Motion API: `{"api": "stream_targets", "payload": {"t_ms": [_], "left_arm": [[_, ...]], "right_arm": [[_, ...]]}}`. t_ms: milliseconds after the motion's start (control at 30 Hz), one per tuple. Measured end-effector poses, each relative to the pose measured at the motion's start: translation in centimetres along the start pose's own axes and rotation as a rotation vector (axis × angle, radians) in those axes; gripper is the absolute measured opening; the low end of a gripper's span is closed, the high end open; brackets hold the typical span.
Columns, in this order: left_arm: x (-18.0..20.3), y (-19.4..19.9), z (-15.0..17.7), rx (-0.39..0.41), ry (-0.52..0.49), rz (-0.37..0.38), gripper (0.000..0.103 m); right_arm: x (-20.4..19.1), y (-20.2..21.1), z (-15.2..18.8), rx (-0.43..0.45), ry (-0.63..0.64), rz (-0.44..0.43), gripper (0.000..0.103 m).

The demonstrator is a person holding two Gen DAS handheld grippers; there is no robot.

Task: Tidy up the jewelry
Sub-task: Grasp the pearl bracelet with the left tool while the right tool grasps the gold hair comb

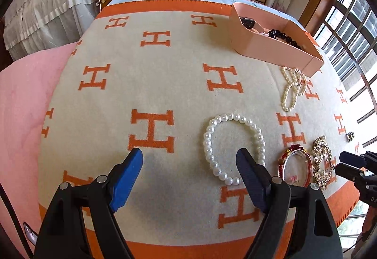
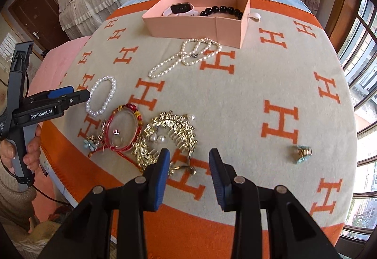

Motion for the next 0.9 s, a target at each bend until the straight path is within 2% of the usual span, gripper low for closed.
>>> {"api": "stream_targets", "payload": {"t_ms": [167,300,400,567,667,700,733,767,833,900], "left_arm": [[0.5,-1.0,-0.1,-0.027,0.008,-0.01,0.076],[1.3,-1.4,-0.1,-0.014,-0.017,-0.055,0.076],[1.8,-1.4,0.0,-0.011,-0.032,-0.069,0.076],[1.9,-1.3,-0.1,-0.006,-0.032,-0.068,0.075],[2.4,-1.1,0.1,0.005,-0.043,-0.062,0.068],[2.6,-1.0,0.1,0.008,-0.048,-0.06,0.064],[2.7,-0.9,0.2,0.012,-0.052,-0.056,0.061],[2.9,-0.8,0.2,0.016,-0.057,-0.054,0.057],[3.2,-0.7,0.3,0.024,-0.065,-0.049,0.051],[3.5,-0.6,0.4,0.031,-0.076,-0.04,0.04]], "right_arm": [[-1.7,0.4,0.6,0.024,0.004,-0.071,0.035],[-2.8,-0.2,0.1,0.038,-0.007,-0.125,0.035],[-2.9,-1.4,-0.6,0.01,-0.053,-0.168,0.035],[-1.9,-2.3,-1.6,0.018,-0.159,-0.211,0.035],[-1.6,-2.6,-2.0,0.025,-0.199,-0.226,0.034],[-1.6,-2.7,-2.1,0.027,-0.2,-0.217,0.028],[-1.8,-2.8,-2.1,0.021,-0.196,-0.212,0.017],[-2.0,-3.1,-2.1,0.008,-0.188,-0.212,0.013],[-2.5,-3.2,-1.9,0.009,-0.168,-0.195,0.012],[-3.2,-3.1,-1.9,0.026,-0.13,-0.147,0.012]]}}
Point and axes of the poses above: each gripper's, at about its wrist camera, not at the fingertips, and y roughly against the way its jaws point, x to its right, z to its underside, the point moved 3 cm from there along -y, roughly the way its jaws point, and after that the axes turned 5 degrees about -y, right-handed, at the moved point
